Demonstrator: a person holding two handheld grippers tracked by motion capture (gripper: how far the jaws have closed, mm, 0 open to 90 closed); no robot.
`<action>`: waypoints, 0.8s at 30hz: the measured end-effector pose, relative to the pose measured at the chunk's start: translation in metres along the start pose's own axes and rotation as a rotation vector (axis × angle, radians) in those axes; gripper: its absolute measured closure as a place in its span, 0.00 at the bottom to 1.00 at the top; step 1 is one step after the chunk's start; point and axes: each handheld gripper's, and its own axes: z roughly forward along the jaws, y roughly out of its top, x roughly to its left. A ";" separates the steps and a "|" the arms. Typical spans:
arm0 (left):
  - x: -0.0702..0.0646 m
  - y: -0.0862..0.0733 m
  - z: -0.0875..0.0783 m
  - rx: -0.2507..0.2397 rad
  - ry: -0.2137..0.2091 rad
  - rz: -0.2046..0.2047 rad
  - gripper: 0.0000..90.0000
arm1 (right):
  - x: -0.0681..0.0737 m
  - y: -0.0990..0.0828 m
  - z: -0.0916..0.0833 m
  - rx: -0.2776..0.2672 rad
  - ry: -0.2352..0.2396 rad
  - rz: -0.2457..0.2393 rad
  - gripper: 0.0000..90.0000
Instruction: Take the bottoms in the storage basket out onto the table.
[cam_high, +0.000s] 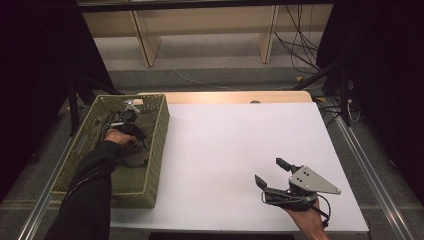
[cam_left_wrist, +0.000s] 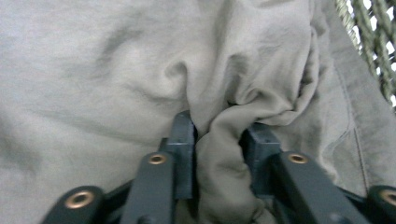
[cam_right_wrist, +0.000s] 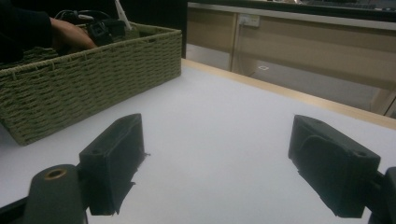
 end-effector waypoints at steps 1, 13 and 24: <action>0.001 -0.001 -0.001 -0.011 -0.014 -0.008 0.84 | 0.000 0.000 0.000 0.000 -0.001 -0.001 0.21; 0.021 -0.020 -0.033 -0.220 -0.205 -0.100 0.93 | -0.002 -0.001 0.001 0.003 -0.010 0.009 0.22; 0.031 -0.039 -0.074 -0.413 -0.305 -0.154 0.94 | -0.002 -0.001 0.001 0.004 -0.015 0.011 0.22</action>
